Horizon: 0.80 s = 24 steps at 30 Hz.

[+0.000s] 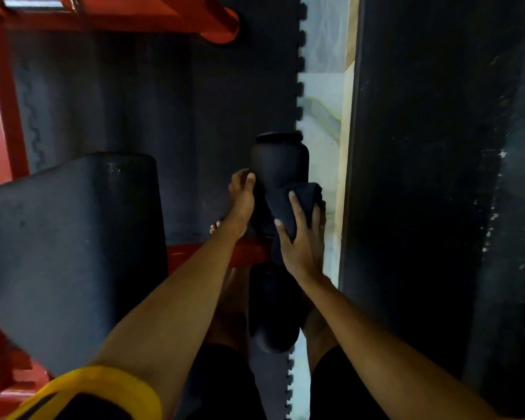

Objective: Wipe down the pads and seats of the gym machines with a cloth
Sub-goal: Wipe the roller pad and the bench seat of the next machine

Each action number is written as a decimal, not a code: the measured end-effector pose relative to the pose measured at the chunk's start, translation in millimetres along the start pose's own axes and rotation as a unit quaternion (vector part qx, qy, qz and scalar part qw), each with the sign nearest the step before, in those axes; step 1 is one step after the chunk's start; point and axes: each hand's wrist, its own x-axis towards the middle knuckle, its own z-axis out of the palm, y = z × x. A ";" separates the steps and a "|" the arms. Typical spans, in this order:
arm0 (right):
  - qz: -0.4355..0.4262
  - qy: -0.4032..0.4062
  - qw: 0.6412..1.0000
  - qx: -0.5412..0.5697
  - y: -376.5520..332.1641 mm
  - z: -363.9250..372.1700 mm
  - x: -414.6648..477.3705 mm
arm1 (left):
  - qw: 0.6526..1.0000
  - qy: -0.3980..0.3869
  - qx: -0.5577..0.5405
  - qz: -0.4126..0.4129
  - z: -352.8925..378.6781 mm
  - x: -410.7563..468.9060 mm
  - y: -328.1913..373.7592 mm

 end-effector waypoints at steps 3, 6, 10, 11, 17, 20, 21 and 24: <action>-0.016 0.033 0.999 0.006 -11.5 -2.0 19.2 | 0.999 0.000 -0.024 0.025 7.0 -13.4 0.4; -0.023 0.076 0.997 0.002 -34.9 -8.0 78.9 | 0.998 0.006 0.002 0.067 11.8 -31.0 -3.7; -0.012 0.086 0.996 0.000 -44.5 -15.2 108.5 | 0.996 0.015 -0.002 0.084 8.0 -38.9 -6.8; -0.012 0.080 0.997 -0.005 -42.3 -16.8 99.2 | 0.998 0.019 -0.015 0.066 5.7 -31.9 -6.4; -0.077 0.013 0.995 -0.069 1.5 0.6 1.4 | 0.996 -0.034 -0.081 -0.020 9.4 1.1 1.8; -0.060 -0.005 0.997 -0.058 2.2 -1.7 -5.6 | 0.996 -0.043 -0.084 0.005 15.5 -19.4 3.1; -0.054 0.006 0.997 -0.058 -3.7 -5.3 4.9 | 0.996 -0.032 -0.079 0.021 17.7 -26.4 4.2; -0.045 0.040 0.997 -0.053 -33.7 -13.4 58.7 | 0.996 0.001 -0.055 0.069 22.2 -43.9 4.2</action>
